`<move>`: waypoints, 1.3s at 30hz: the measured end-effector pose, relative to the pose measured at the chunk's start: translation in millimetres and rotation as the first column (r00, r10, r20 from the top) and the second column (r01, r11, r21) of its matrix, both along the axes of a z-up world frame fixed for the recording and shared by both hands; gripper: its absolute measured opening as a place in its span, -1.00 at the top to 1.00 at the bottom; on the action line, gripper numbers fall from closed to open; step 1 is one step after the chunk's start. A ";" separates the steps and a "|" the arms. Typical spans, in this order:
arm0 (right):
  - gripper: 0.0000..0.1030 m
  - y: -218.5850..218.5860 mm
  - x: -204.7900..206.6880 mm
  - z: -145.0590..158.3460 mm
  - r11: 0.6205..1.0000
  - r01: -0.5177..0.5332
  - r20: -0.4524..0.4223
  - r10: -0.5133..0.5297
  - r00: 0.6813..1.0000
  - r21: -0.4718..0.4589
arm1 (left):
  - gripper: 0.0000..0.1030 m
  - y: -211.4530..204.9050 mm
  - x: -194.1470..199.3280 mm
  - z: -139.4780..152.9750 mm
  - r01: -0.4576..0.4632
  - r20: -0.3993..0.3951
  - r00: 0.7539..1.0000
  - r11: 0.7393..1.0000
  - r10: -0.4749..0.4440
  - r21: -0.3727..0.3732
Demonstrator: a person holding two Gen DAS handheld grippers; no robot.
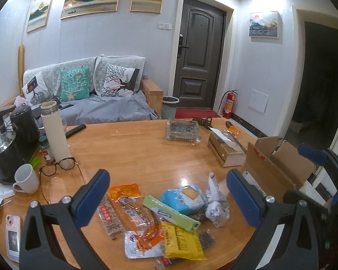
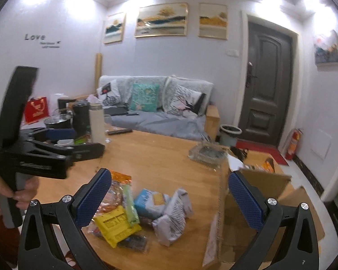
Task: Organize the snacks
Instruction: 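Grasp the white printed bag with the right tool while the left tool grasps the red-labelled brittle bar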
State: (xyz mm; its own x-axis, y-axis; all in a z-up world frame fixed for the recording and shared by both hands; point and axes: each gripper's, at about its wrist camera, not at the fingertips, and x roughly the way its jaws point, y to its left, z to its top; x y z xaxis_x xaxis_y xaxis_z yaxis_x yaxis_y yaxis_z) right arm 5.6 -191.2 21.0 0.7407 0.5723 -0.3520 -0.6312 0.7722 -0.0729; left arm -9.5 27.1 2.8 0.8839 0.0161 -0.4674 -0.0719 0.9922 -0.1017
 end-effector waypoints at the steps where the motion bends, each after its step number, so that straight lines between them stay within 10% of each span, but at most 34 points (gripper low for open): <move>1: -0.92 5.6 -2.7 0.9 1.000 -0.021 0.007 0.021 1.000 -0.011 | -0.99 4.0 0.7 -2.2 -0.002 -0.002 1.000 1.000 0.002 0.000; 8: 0.11 40.6 10.4 -38.1 0.996 -0.090 -0.205 0.082 0.975 -0.028 | -0.99 26.6 9.2 -25.3 -0.023 -0.054 0.998 1.000 0.023 -0.002; 17: -0.24 37.8 59.9 -122.6 0.991 0.109 -0.413 -0.129 0.902 -0.072 | -0.99 57.0 26.7 -84.8 -0.079 -0.209 0.976 0.996 0.069 -0.042; 25: -0.34 41.2 89.5 -150.3 0.985 0.148 -0.432 -0.174 0.885 -0.094 | -0.98 62.5 38.0 -129.8 -0.119 -0.316 0.944 0.992 0.097 -0.050; 35: -0.31 51.1 115.5 -176.9 0.975 0.189 -0.483 -0.222 0.847 -0.117 | -0.98 62.3 48.2 -155.9 -0.118 -0.365 0.927 0.991 0.085 -0.069; 39: 0.00 50.5 120.8 -187.5 0.980 0.179 -0.501 -0.201 0.842 -0.092 | -0.99 63.0 54.2 -164.5 -0.101 -0.391 0.919 0.988 0.050 -0.112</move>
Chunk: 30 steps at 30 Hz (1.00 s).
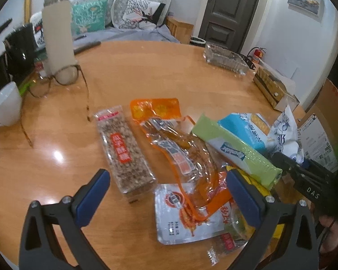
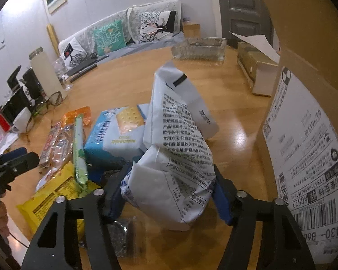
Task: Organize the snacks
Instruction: 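Grasp the white printed bag with the right tool while the left tool grasps the red-labelled brittle bar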
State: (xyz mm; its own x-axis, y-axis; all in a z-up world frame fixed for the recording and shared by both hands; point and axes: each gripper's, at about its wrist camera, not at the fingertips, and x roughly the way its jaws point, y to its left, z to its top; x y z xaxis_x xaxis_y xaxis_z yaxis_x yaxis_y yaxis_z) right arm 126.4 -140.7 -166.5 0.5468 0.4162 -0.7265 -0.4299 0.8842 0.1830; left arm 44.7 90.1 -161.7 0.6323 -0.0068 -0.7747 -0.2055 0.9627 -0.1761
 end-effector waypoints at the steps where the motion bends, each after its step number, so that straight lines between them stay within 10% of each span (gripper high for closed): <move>1: 0.18 -0.6 -2.7 1.7 1.000 -0.008 0.014 0.008 1.000 0.007 | -0.99 -0.9 1.6 -1.8 0.003 -0.004 1.000 1.000 -0.003 -0.007; 12: 0.43 -16.0 -32.3 6.8 0.999 -0.041 0.017 0.040 0.999 0.010 | -0.98 22.8 -1.2 -14.5 -0.083 -0.018 0.996 0.996 0.084 0.035; 20: 0.28 -11.4 -40.3 6.6 1.000 0.001 0.052 0.000 0.999 -0.013 | 0.01 36.1 1.7 -20.9 -0.143 -0.020 0.989 0.988 0.145 0.064; 30: 0.03 0.4 -28.7 9.6 0.998 0.061 0.090 -0.060 0.994 -0.007 | 0.16 58.9 -14.0 -21.8 -0.046 -0.016 0.999 0.996 0.047 0.081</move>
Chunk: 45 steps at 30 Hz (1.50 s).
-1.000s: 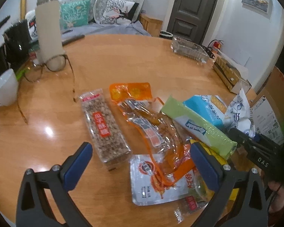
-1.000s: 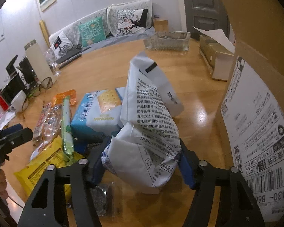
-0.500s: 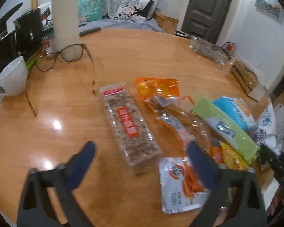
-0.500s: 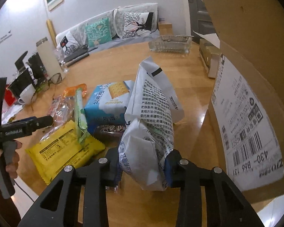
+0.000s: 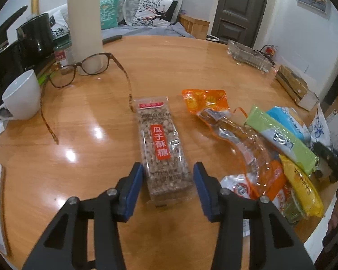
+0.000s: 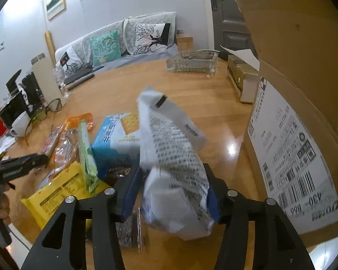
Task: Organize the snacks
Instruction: 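Grasp the white printed bag with the right tool while the left tool grasps the red-labelled brittle bar, then carry the white bag and brittle bar into the cardboard box and release both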
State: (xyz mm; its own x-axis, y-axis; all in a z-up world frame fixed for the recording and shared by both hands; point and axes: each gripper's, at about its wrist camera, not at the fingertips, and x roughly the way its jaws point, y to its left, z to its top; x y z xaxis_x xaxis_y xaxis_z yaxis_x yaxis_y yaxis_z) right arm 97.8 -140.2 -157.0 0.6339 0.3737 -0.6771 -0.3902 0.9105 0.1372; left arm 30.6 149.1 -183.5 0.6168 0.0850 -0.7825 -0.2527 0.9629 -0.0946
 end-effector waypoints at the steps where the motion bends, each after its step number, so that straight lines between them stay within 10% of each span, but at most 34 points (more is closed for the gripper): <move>1: 0.02 1.9 0.9 1.1 1.000 0.001 0.016 -0.001 1.000 -0.007 | 0.15 0.3 1.0 -0.3 0.004 0.001 1.000 1.000 -0.004 0.012; 11: 0.23 2.3 16.1 -15.2 1.000 -0.027 -0.058 0.026 0.998 -0.004 | 0.23 7.5 24.5 -3.3 -0.026 0.006 1.000 0.997 0.026 0.071; 23: 0.54 -2.5 -10.8 4.8 0.998 -0.042 0.052 0.040 0.998 0.041 | 0.26 -7.3 -9.0 14.2 0.015 0.049 0.999 0.999 -0.017 0.048; 37: 0.54 2.9 -55.1 98.4 0.959 -0.242 0.177 0.215 0.960 0.150 | 0.27 -43.6 -46.4 118.1 0.064 0.236 0.967 0.990 -0.093 0.129; 45: 0.54 -44.0 -69.3 180.5 0.945 -0.271 0.306 0.207 0.929 0.182 | 0.27 -125.5 -39.6 216.1 0.216 0.375 0.883 0.953 -0.283 0.212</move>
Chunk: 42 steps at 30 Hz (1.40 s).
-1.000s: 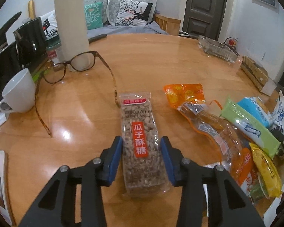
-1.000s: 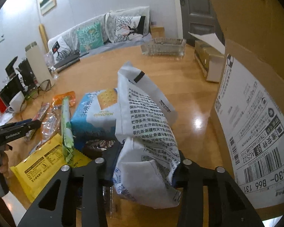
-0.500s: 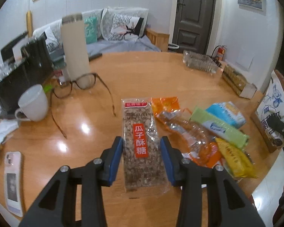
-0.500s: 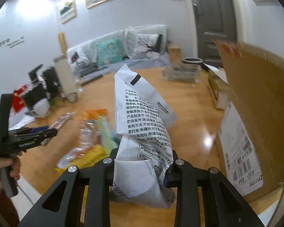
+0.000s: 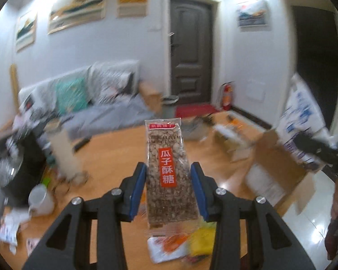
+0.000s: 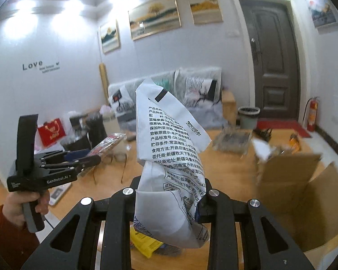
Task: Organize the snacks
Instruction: 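Carry the white bag and brittle bar into the cardboard box and release both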
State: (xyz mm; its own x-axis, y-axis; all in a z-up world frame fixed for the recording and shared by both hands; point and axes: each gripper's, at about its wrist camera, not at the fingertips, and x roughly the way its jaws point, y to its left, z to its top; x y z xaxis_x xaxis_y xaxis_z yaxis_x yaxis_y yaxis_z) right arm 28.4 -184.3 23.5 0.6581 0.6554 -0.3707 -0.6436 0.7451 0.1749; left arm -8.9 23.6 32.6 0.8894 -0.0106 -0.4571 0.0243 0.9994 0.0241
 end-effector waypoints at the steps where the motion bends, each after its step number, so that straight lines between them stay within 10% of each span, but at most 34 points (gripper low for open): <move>1: 0.54 -11.3 0.6 6.3 1.000 0.013 0.000 -0.013 1.000 0.006 | 0.27 -13.3 0.3 8.6 0.028 0.013 1.000 1.000 -0.028 0.005; 9: 0.54 -97.8 18.7 5.3 0.982 0.179 -0.045 -0.182 0.982 -0.056 | 0.27 -139.6 32.2 53.8 0.331 0.021 0.943 0.943 -0.332 0.023; 15: 0.54 -136.2 62.3 -38.6 0.977 0.172 -0.234 -0.198 0.952 -0.129 | 0.27 -216.1 82.6 36.5 0.500 -0.151 0.855 0.866 -0.496 -0.019; 23: 0.53 -147.2 99.1 -73.0 0.974 0.116 -0.358 -0.180 0.916 -0.192 | 0.27 -259.1 128.5 3.3 0.518 -0.324 0.806 0.855 -0.496 -0.019; 36: 0.40 -135.3 112.8 -84.7 0.975 0.080 -0.409 -0.161 0.898 -0.209 | 0.26 -263.6 145.4 -13.9 0.523 -0.367 0.787 0.852 -0.495 -0.027; 42: 0.05 -135.9 108.1 -82.4 0.979 0.088 -0.388 -0.154 0.909 -0.183 | 0.25 -262.7 153.4 -26.3 0.518 -0.392 0.782 0.855 -0.484 -0.022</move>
State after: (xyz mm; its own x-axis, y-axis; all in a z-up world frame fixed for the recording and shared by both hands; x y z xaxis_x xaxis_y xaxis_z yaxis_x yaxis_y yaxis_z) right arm 136.6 -320.2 -58.9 0.5048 0.4912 -0.7098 -0.4478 0.8520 0.2711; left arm 144.5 -239.1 6.2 0.5325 -0.3544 -0.7686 0.5451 0.8383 -0.0089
